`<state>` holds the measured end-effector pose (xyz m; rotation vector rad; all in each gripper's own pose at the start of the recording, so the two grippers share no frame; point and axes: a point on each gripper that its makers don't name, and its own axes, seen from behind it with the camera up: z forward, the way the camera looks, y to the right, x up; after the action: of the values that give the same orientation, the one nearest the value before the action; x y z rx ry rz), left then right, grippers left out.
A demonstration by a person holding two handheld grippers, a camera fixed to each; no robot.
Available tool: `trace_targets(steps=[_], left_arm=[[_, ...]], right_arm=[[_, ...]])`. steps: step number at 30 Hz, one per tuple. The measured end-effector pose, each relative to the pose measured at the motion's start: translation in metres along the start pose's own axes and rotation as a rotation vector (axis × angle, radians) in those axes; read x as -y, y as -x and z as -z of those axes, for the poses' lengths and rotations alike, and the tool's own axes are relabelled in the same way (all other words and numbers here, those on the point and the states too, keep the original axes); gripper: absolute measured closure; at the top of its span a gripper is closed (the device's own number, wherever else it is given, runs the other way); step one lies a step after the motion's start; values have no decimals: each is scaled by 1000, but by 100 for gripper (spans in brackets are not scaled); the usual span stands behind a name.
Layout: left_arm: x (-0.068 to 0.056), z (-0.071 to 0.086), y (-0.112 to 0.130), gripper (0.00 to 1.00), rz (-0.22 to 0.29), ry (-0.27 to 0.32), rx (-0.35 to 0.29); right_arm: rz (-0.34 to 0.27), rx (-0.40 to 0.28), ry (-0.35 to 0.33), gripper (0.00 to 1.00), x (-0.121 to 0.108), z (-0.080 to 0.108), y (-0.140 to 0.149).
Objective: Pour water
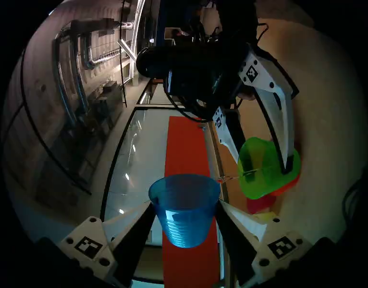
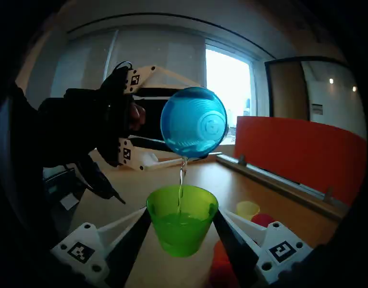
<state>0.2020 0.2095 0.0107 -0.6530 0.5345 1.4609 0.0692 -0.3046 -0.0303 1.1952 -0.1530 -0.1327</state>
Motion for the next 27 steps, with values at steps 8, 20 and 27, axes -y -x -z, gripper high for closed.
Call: trace_targets(steps=[8, 20, 27], left_arm=[[3, -1, -2, 18, -15, -4, -3], [-2, -1, -6, 18, -41, -5, 0], [-3, -2, -7, 18, -57, -6, -3]], right_arm=[[0, -3, 0, 10, -1, 0, -1], [1, -4, 4, 10, -1, 1, 0], [0, -6, 3, 10, -1, 1, -1]])
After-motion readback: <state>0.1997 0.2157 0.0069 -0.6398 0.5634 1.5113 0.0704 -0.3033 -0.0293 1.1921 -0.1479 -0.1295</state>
